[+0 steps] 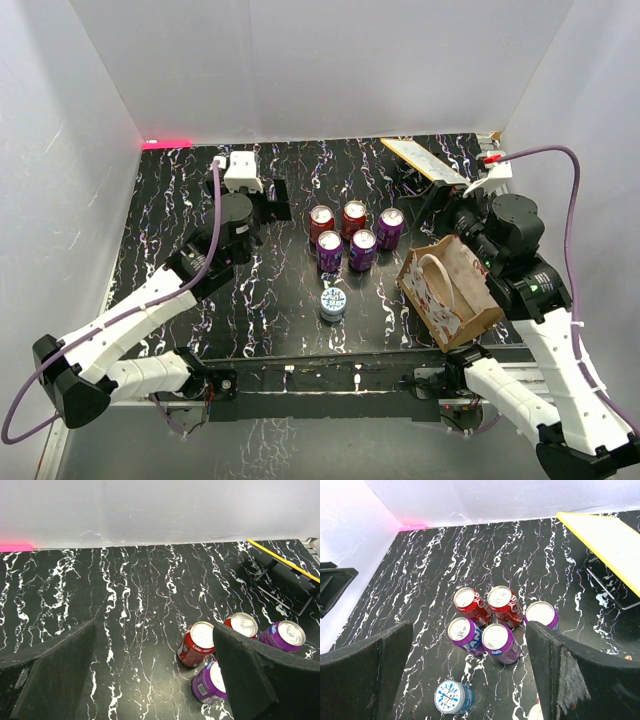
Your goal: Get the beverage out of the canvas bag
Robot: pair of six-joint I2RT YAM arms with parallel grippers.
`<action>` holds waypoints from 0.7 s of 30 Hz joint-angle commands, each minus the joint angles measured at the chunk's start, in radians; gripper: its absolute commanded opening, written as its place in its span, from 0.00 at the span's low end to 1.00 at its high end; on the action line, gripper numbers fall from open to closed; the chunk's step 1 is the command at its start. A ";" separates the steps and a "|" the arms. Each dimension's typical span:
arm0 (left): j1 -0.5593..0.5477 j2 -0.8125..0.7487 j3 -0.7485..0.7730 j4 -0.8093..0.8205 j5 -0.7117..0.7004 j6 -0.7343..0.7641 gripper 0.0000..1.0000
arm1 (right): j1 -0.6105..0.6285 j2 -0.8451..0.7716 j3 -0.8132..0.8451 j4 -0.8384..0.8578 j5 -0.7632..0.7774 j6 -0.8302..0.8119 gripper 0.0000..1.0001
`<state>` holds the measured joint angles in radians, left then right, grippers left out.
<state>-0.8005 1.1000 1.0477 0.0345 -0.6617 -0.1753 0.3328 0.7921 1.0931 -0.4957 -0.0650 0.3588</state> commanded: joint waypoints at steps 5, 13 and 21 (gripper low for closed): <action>0.006 -0.090 0.126 -0.155 0.004 0.003 0.97 | 0.001 -0.033 0.131 -0.064 0.035 -0.072 0.98; 0.106 -0.109 0.215 -0.238 0.154 0.037 0.97 | 0.002 -0.113 0.217 -0.089 0.036 -0.146 0.98; 0.124 -0.160 0.336 -0.267 0.229 0.001 0.97 | 0.001 -0.128 0.331 -0.104 0.016 -0.165 0.98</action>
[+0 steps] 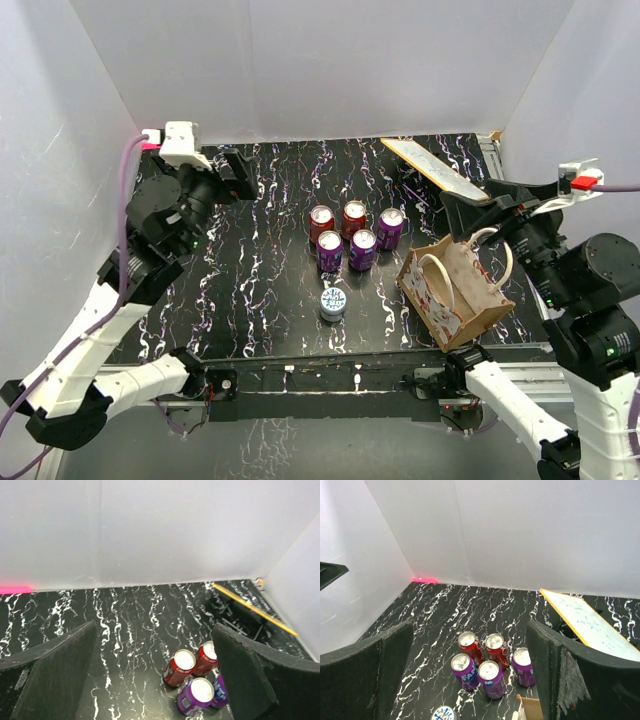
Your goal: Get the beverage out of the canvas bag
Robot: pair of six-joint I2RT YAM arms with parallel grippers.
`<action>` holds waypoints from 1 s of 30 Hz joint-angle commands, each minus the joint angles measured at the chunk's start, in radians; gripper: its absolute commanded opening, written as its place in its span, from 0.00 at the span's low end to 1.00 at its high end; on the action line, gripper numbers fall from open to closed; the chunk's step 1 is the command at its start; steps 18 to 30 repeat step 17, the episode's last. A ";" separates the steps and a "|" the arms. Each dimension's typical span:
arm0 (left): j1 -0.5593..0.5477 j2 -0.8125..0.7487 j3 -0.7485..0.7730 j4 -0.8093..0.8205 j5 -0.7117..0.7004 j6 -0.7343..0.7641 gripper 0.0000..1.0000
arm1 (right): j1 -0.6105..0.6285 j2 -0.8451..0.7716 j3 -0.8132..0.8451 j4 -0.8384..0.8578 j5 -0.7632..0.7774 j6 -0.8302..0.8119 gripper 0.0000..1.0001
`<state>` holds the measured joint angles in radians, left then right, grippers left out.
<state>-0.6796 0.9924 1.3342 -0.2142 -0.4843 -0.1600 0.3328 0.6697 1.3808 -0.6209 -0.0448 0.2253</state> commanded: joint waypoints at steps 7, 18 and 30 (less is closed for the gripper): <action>0.003 -0.121 0.033 -0.042 0.052 -0.073 0.97 | 0.002 -0.014 0.055 0.026 0.011 -0.027 0.98; 0.003 -0.121 0.039 -0.075 0.040 -0.075 0.97 | 0.000 -0.005 0.056 0.025 -0.010 -0.021 0.98; 0.003 -0.121 0.039 -0.075 0.040 -0.075 0.97 | 0.000 -0.005 0.056 0.025 -0.010 -0.021 0.98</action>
